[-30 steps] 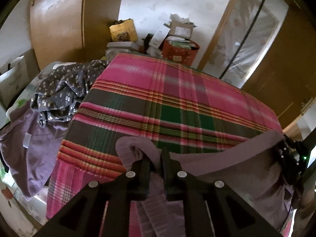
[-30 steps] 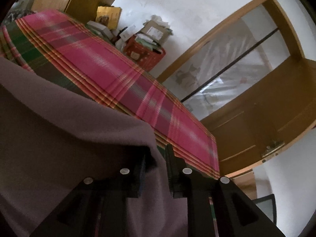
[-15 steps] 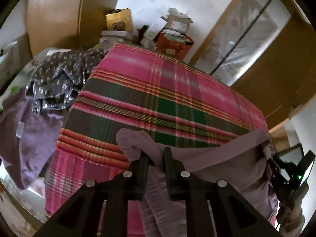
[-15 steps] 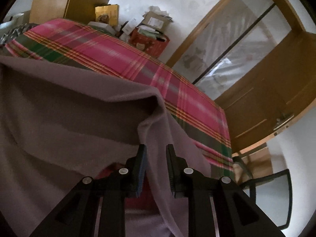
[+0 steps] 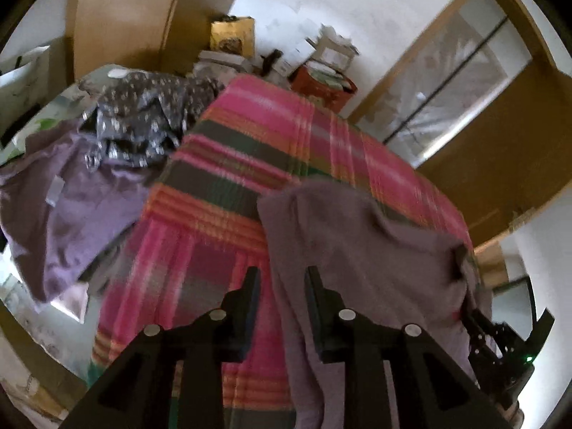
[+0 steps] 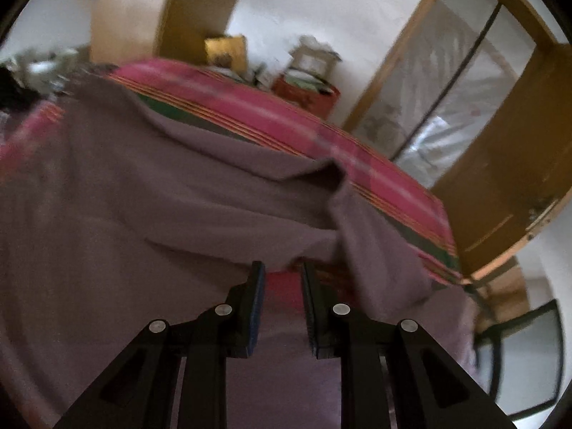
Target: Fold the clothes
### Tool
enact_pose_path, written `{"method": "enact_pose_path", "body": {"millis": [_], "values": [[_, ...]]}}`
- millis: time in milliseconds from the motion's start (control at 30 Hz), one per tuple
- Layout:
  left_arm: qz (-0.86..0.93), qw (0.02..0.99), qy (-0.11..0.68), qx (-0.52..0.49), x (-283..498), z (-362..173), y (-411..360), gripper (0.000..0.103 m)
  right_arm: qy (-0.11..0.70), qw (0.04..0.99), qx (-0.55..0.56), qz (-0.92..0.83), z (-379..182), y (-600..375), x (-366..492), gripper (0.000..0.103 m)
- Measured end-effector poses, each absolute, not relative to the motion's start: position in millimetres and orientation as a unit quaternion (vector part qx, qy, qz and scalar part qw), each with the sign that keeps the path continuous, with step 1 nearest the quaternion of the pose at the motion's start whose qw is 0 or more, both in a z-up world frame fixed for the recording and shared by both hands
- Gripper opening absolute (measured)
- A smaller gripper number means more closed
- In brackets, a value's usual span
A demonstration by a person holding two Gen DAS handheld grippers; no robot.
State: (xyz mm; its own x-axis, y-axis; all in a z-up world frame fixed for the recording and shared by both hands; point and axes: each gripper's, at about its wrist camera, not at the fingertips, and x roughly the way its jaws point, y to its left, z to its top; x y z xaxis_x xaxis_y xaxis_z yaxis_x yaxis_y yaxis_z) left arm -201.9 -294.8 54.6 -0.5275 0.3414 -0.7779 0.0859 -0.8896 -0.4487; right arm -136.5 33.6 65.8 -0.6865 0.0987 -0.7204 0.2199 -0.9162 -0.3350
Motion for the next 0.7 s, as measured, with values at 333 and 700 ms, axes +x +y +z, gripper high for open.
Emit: {"method": "enact_pose_path", "body": {"millis": [333, 700], "values": [[0.817, 0.128, -0.256, -0.500, -150, 34, -287, 0.025, 0.179, 0.252, 0.355, -0.882, 55, -63, -46, 0.040], [0.786, 0.160, -0.279, -0.528, -116, 13, -284, 0.025, 0.211, 0.341, 0.344, -0.849, 29, -137, -15, 0.041]]}}
